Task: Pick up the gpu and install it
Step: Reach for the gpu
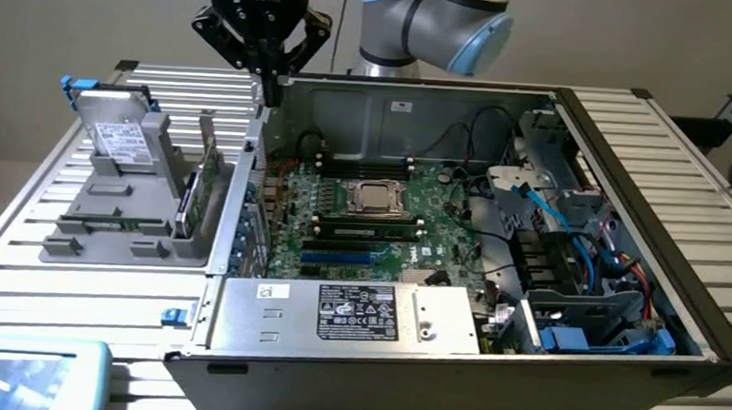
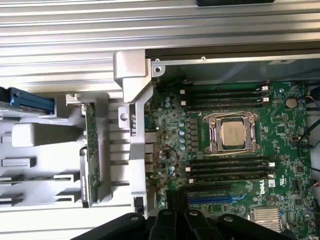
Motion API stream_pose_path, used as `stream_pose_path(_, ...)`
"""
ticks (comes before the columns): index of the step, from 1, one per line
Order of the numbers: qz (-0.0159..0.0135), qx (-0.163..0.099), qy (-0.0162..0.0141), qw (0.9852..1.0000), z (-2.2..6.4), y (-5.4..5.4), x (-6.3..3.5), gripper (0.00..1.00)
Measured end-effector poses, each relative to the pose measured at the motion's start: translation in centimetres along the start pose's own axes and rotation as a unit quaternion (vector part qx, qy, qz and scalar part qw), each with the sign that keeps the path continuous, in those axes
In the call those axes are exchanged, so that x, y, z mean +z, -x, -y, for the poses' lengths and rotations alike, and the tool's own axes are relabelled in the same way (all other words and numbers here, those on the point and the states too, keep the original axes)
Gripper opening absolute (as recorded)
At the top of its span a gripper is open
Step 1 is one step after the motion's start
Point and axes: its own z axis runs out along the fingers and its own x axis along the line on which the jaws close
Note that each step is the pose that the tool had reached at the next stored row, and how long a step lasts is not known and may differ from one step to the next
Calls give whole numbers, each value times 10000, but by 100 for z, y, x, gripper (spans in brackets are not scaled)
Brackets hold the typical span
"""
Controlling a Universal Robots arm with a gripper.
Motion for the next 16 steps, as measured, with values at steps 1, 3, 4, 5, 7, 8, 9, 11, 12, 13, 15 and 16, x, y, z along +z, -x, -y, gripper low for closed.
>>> stream_pose_path(1, 0, 0, 0, 10000, 1, -47, 0, 12)
stream_pose_path(3, 0, 0, 0, 10000, 3, -136, -1, 12)
stream_pose_path(4, 0, 0, 0, 10000, 5, -183, -1, 12)
stream_pose_path(5, 0, 1, 0, 10000, 6, -228, -1, 12)
stream_pose_path(7, 0, 0, 0, 10000, 9, -319, -1, 12)
stream_pose_path(8, 0, 0, 0, 10000, 10, -364, -1, 12)
stream_pose_path(9, 0, 0, 0, 10000, 12, -410, 1, 12)
stream_pose_path(11, 0, 0, 0, 10000, 17, -501, 5, 12)
stream_pose_path(12, 0, 0, 0, 10000, 20, -545, 8, 12)
stream_pose_path(13, 0, 0, 0, 10000, 23, -592, 11, 12)
stream_pose_path(15, -1, 1, 8, 10000, 29, -682, 17, 12)
stream_pose_path(16, -1, 0, 13, 10000, 33, -728, 19, 12)
